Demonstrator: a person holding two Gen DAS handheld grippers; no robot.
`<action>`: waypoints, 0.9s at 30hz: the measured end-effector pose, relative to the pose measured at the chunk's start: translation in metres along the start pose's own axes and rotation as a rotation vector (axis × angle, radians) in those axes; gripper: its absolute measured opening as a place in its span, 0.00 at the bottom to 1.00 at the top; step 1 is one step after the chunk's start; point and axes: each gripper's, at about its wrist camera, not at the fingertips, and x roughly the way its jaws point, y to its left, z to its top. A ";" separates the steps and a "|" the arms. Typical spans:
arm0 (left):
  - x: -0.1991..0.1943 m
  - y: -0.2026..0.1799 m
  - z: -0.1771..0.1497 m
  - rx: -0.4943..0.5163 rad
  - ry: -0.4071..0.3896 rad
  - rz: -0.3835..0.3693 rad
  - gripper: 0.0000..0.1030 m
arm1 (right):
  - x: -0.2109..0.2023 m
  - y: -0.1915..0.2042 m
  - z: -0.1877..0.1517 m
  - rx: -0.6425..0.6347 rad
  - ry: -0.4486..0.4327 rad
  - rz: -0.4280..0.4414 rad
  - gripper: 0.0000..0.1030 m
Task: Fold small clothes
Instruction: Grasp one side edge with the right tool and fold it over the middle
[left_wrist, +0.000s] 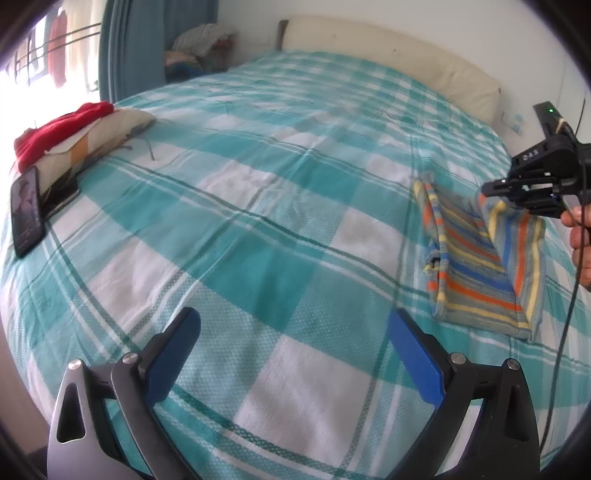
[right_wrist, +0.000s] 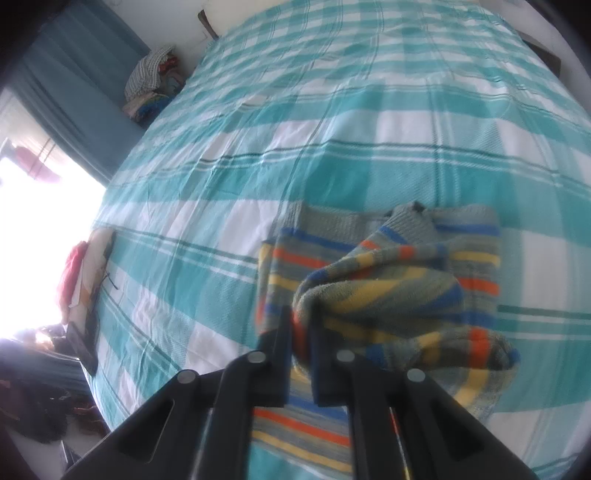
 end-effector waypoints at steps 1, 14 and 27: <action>0.001 0.000 0.000 0.006 0.004 0.005 0.99 | 0.015 0.004 -0.001 0.011 0.030 0.020 0.09; 0.002 0.011 0.003 -0.043 0.067 -0.044 0.99 | -0.047 0.015 -0.018 -0.200 -0.026 0.158 0.96; 0.003 0.001 -0.001 0.004 0.075 -0.049 0.99 | -0.010 0.008 -0.079 -0.376 -0.064 0.037 0.05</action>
